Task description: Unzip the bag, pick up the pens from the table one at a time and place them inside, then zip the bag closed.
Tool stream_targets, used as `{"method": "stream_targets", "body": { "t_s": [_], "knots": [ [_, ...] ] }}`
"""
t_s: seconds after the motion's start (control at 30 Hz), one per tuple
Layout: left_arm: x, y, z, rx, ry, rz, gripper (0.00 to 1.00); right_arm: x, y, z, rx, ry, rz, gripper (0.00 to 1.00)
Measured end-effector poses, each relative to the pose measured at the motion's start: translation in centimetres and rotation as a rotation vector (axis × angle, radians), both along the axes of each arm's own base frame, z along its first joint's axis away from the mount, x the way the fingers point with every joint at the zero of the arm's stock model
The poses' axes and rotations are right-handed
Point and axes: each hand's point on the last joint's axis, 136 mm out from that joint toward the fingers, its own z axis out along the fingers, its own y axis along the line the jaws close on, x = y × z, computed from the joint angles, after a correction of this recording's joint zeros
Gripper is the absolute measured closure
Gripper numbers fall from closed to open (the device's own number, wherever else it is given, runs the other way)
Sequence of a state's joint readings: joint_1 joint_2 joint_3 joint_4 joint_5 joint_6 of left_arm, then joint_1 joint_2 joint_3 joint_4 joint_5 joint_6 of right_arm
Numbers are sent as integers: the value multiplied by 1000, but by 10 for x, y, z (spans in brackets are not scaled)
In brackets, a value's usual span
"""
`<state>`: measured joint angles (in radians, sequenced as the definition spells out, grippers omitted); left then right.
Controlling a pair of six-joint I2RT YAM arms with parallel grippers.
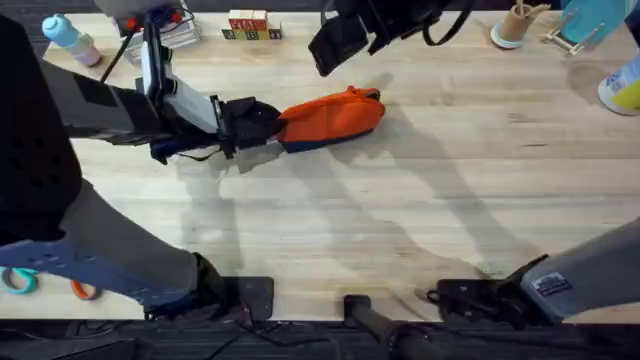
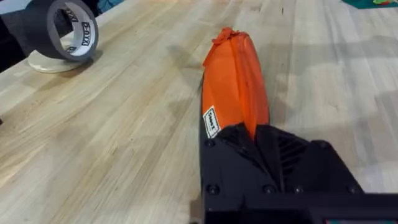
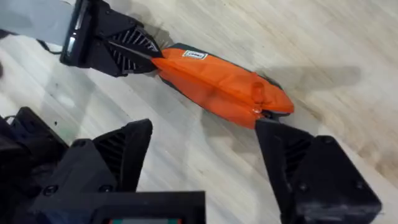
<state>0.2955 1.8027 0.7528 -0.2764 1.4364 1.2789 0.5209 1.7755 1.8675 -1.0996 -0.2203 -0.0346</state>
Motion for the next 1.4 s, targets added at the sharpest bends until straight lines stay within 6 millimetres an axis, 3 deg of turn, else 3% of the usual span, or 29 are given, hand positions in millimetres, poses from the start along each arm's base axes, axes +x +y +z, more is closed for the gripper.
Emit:
{"method": "stream_targets", "body": {
  "t_s": [0.17,0.73,1.1,1.4],
  "knots": [
    [0,0,0,0,0,0,959,7,-6,-11,-42,11,-52,5],
    [0,0,0,0,0,0,959,20,-22,-16,-119,-21,-158,4],
    [0,0,0,-1,3,0,959,38,-17,-45,-137,9,-176,3],
    [-1,0,0,-5,14,0,959,53,-37,-50,-130,32,-264,4]
  ]
}}
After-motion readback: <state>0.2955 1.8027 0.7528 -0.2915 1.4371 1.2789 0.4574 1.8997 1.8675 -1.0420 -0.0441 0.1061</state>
